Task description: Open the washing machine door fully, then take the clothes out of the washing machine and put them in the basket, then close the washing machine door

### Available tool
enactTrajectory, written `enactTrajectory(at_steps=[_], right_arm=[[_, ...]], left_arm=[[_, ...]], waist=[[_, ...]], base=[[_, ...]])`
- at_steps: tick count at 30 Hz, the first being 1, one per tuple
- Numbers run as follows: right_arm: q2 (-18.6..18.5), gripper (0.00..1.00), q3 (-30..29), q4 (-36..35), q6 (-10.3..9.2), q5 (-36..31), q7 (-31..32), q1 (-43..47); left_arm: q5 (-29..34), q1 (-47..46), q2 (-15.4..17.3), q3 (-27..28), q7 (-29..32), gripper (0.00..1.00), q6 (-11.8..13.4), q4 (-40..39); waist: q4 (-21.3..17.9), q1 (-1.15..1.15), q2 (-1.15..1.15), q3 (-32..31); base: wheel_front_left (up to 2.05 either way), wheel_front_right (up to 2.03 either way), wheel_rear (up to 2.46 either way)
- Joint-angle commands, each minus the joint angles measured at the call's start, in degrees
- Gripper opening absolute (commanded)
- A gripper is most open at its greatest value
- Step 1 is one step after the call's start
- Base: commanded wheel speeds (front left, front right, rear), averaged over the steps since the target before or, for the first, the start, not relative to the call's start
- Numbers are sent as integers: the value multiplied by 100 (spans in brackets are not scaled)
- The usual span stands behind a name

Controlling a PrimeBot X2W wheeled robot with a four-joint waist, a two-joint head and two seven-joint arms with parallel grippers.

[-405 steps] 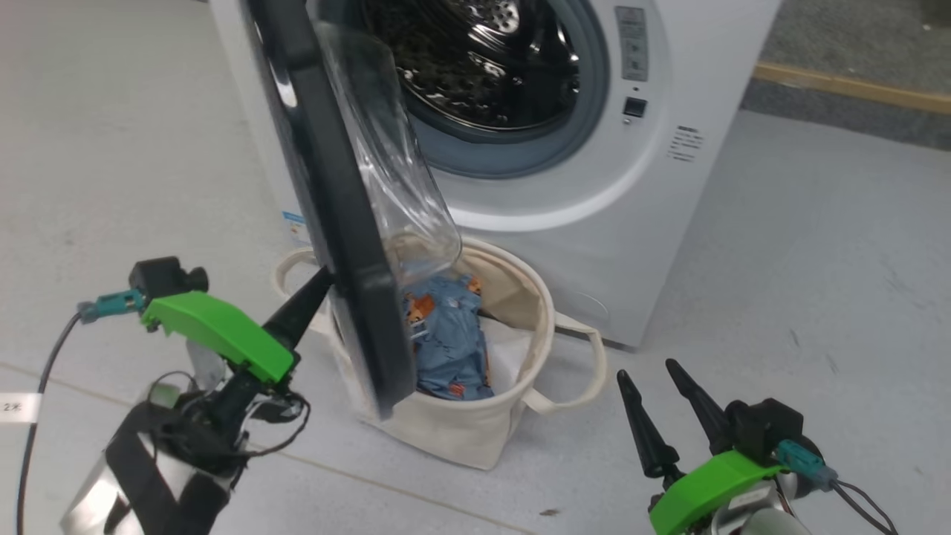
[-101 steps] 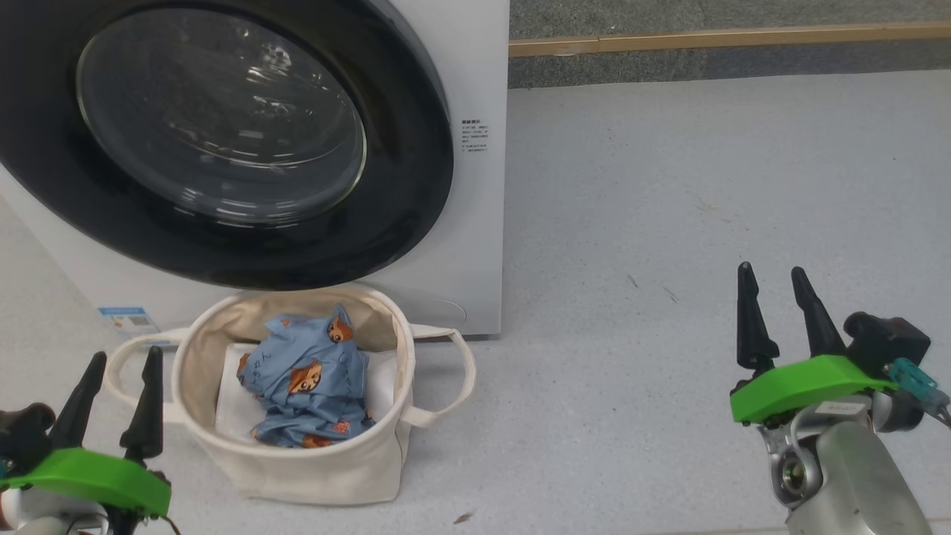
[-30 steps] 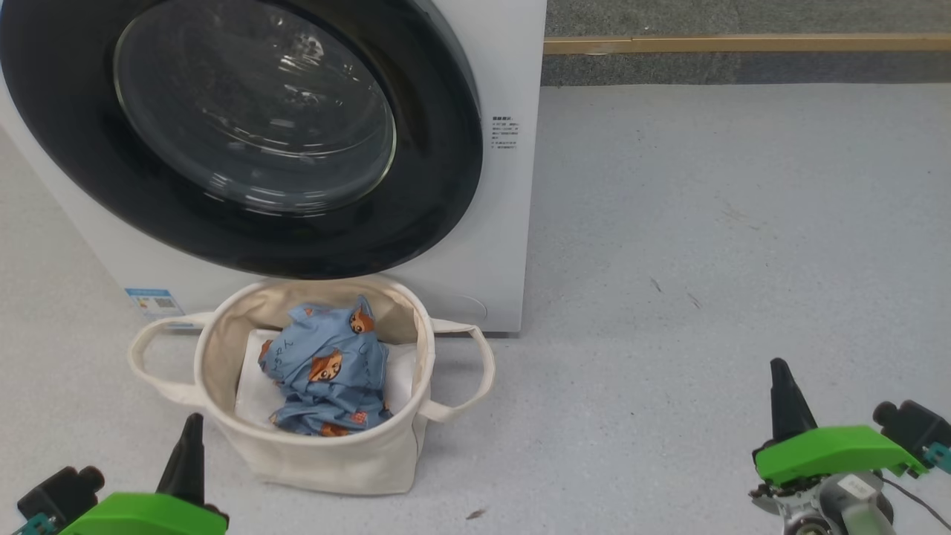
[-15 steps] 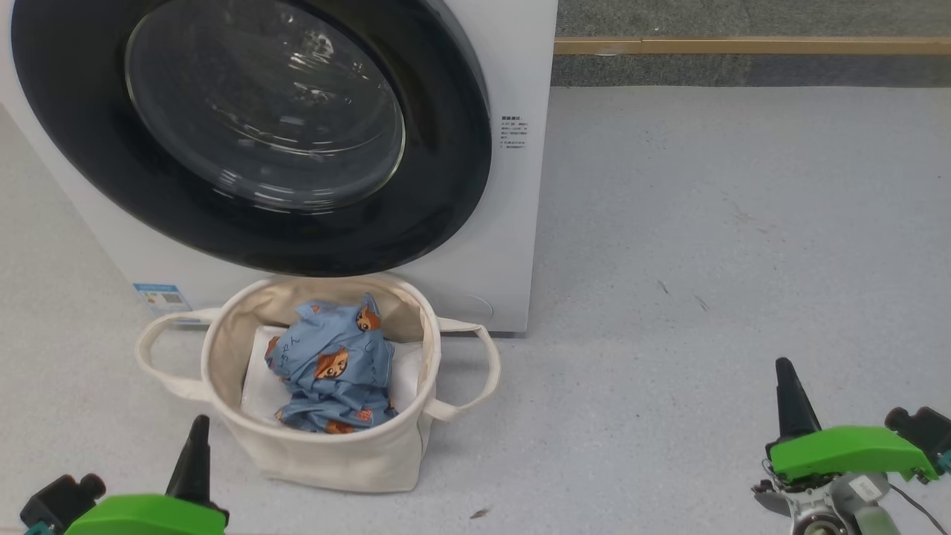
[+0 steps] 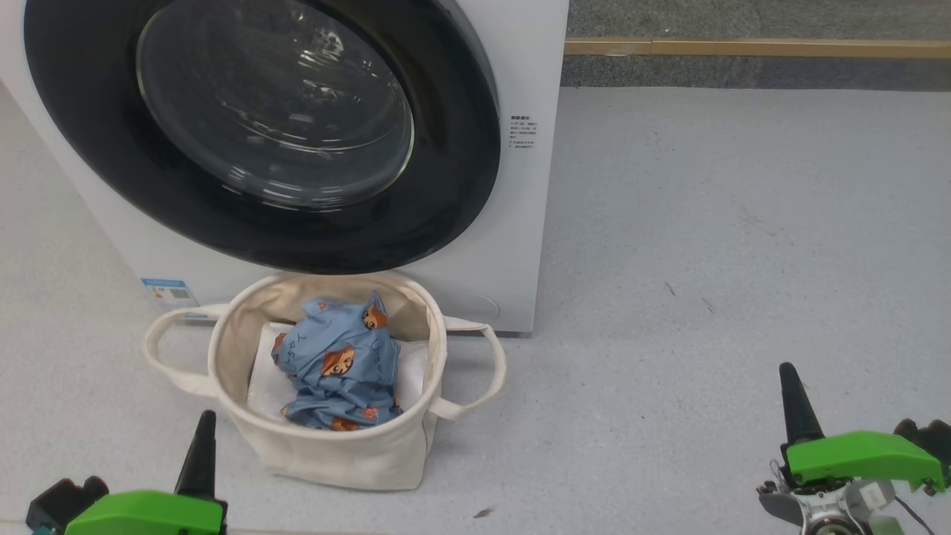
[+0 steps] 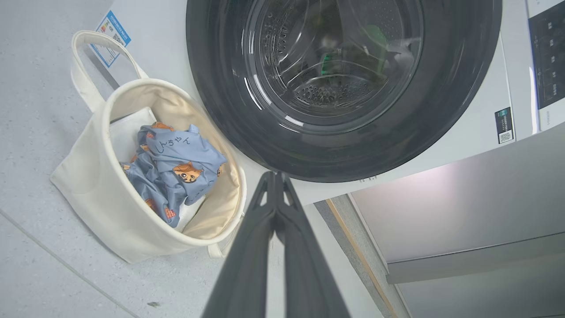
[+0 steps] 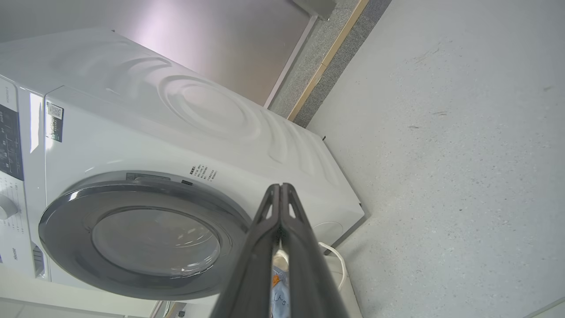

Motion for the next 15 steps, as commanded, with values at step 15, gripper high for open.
enactTrajectory(at_steps=[15], right_arm=[[-39, 0, 26, -432, 12, 1010, 274, 12]], left_arm=[[-759, -64, -165, 371, 267, 0, -30, -412]], waist=[[89, 0, 0, 5]], base=[[0, 0, 0]])
